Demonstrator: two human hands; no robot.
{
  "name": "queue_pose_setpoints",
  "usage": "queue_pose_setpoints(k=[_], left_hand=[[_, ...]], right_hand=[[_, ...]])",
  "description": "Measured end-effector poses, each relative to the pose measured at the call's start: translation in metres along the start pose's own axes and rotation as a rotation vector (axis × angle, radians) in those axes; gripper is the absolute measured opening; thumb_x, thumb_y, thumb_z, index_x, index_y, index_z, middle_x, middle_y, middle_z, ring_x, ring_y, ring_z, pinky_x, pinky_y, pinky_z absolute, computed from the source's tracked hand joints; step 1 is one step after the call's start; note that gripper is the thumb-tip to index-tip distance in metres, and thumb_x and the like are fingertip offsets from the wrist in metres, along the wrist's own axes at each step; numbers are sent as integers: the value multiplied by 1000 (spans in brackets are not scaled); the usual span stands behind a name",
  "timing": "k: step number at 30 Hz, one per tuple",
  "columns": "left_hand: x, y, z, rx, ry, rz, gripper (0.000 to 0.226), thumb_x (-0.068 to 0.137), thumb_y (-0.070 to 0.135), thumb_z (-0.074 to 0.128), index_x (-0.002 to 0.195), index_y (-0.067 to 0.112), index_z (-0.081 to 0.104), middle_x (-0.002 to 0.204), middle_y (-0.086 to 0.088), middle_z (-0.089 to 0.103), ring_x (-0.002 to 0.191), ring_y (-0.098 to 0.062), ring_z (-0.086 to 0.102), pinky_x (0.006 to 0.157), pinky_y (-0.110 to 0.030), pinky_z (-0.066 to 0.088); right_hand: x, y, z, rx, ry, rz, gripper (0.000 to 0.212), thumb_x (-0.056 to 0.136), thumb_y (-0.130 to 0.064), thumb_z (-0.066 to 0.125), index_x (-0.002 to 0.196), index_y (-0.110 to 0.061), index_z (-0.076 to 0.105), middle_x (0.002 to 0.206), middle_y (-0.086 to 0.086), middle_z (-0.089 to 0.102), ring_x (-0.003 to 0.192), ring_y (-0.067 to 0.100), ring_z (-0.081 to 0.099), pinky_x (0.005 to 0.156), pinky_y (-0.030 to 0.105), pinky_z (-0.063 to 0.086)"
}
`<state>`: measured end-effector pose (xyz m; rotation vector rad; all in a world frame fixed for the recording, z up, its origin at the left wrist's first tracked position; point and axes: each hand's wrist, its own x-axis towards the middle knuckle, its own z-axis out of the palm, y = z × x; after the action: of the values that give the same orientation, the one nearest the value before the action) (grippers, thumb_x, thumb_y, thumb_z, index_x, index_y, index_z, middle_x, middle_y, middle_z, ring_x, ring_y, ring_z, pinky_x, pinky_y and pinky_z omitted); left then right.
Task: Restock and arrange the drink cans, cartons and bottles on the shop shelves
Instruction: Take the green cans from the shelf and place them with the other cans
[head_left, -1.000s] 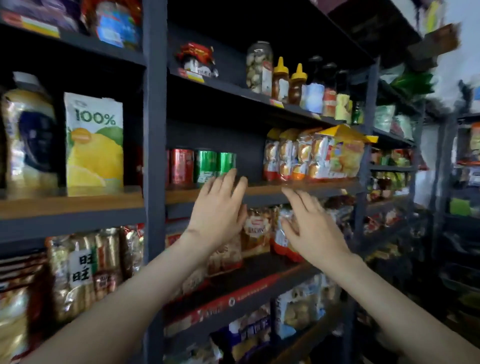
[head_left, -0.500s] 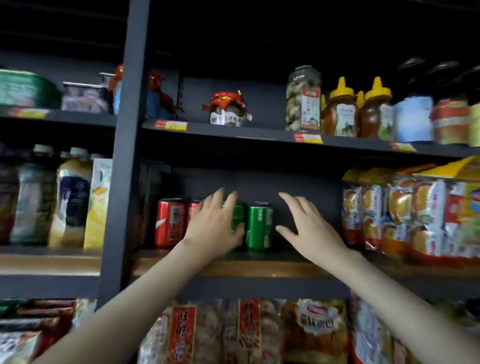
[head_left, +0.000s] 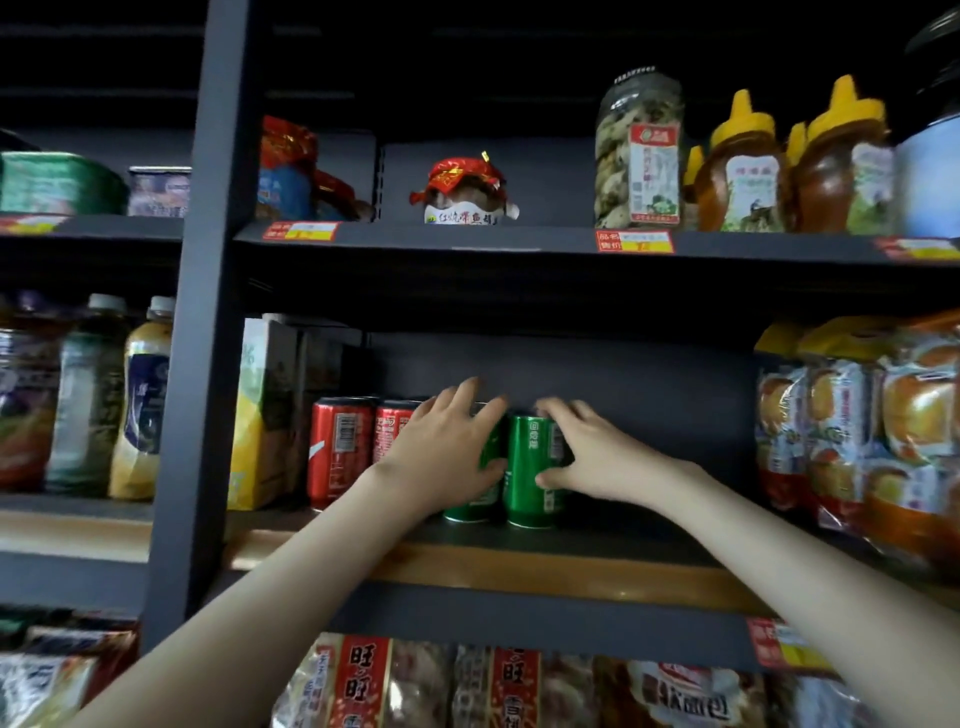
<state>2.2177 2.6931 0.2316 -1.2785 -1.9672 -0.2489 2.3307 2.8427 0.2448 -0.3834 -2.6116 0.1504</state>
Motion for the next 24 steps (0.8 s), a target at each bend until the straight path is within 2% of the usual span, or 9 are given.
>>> queue_pose_setpoints(k=[5, 7, 9, 13, 16, 18, 21, 23, 24], left_hand=[[3, 6, -2, 8, -66, 52, 72, 94, 45, 52, 152, 32, 12, 157, -5, 17, 142, -25, 23, 116, -37, 20], [2, 7, -4, -13, -47, 76, 72, 94, 44, 52, 153, 33, 11, 156, -3, 22, 141, -24, 24, 116, -35, 18], [0, 10, -5, -34, -35, 106, 73, 95, 41, 53, 154, 33, 11, 154, -1, 27, 140, -21, 26, 116, -32, 18], [-8, 19, -13, -55, -31, 148, 71, 96, 35, 53, 154, 34, 10, 153, 3, 32, 137, -18, 31, 112, -29, 22], [-13, 25, -24, -105, -10, 176, 66, 96, 29, 54, 152, 33, 20, 146, 2, 42, 131, -19, 39, 106, -30, 30], [-18, 28, -30, -132, 38, 172, 60, 96, 30, 54, 150, 31, 28, 141, 2, 47, 126, -18, 43, 100, -27, 34], [-27, 34, -35, -215, 130, 89, 60, 94, 43, 55, 148, 31, 31, 138, 4, 50, 126, -16, 46, 95, -27, 38], [-36, 41, -34, -292, 164, 19, 64, 91, 51, 57, 147, 31, 31, 139, 6, 48, 126, -14, 46, 95, -27, 41], [-40, 44, -32, -341, 187, -1, 66, 90, 51, 58, 146, 29, 32, 140, 8, 46, 125, -12, 46, 96, -26, 42]], right_hand=[[0, 2, -3, 85, 32, -55, 52, 84, -29, 73, 107, -27, 27, 113, 3, 47, 93, 17, 53, 72, 31, 45], [-2, 2, -6, 129, 71, -61, 51, 84, -31, 73, 98, -25, 25, 96, 0, 47, 77, 11, 50, 58, 26, 40], [-6, 3, -10, 175, 109, -44, 55, 81, -32, 76, 95, -23, 24, 90, -3, 44, 71, 7, 45, 52, 23, 33], [-16, 6, -17, 244, 138, 10, 67, 74, -32, 83, 104, -22, 24, 100, -1, 42, 77, 8, 44, 53, 23, 34], [-26, 4, -20, 240, 142, 9, 82, 70, -30, 85, 126, -25, 25, 117, -2, 33, 94, 14, 44, 57, 17, 34], [-34, 2, -22, 232, 174, -8, 87, 69, -30, 86, 137, -25, 32, 119, -5, 30, 99, 14, 44, 59, 16, 38], [-48, 0, -28, 309, 307, -12, 76, 69, -34, 86, 133, -26, 46, 117, -4, 35, 100, 13, 45, 72, 22, 38], [-61, -2, -31, 482, 422, 18, 72, 66, -38, 86, 128, -29, 49, 119, -6, 41, 104, 11, 47, 83, 24, 39], [-67, -4, -32, 616, 455, 29, 69, 63, -40, 86, 123, -31, 53, 119, -7, 46, 105, 11, 52, 86, 29, 45]])
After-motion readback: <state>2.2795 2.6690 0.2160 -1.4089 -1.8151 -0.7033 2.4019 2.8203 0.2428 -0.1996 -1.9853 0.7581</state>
